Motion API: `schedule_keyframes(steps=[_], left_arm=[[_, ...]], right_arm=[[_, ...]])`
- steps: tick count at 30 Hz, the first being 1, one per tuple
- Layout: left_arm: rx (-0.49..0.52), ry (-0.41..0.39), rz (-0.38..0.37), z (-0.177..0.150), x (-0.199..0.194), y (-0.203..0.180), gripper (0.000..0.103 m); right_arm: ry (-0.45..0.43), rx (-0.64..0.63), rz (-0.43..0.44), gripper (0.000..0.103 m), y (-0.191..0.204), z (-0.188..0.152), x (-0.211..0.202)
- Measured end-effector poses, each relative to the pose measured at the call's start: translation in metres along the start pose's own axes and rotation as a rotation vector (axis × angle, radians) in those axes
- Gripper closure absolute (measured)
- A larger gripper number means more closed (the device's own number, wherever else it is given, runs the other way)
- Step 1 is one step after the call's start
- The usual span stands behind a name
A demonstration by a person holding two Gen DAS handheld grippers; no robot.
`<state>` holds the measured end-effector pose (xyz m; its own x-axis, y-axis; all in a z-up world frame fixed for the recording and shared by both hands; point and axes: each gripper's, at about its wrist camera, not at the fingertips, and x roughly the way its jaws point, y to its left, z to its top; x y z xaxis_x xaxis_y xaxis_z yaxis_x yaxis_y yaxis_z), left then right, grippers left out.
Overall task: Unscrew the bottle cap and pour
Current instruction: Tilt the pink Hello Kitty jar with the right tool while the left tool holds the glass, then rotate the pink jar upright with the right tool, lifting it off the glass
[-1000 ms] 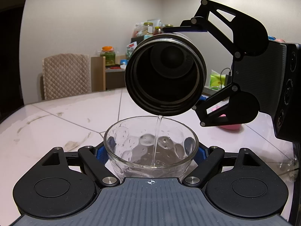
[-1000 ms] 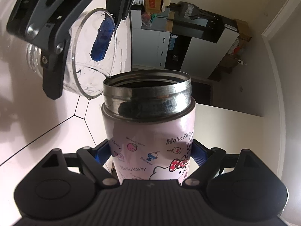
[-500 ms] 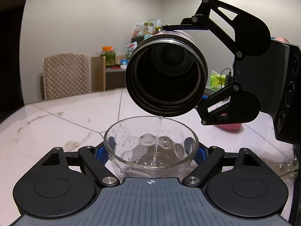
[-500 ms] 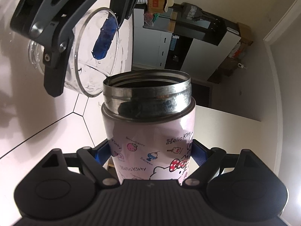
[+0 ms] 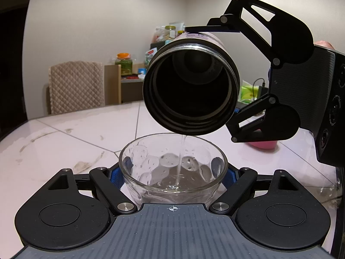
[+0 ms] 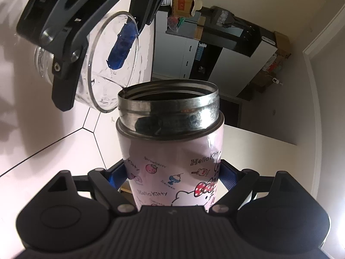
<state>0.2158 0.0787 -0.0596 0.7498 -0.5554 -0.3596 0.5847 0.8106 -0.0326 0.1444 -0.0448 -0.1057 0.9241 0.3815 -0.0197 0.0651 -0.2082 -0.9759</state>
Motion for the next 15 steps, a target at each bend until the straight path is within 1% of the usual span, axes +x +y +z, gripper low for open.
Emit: schedule_keyframes(steps=[15], left_arm=[[-0.003, 0.0, 0.0, 0.001, -0.0017, -0.0021, 0.015]], right_arm=[[0.008, 0.102, 0.034, 0.015, -0.006, -0.0027, -0.004]])
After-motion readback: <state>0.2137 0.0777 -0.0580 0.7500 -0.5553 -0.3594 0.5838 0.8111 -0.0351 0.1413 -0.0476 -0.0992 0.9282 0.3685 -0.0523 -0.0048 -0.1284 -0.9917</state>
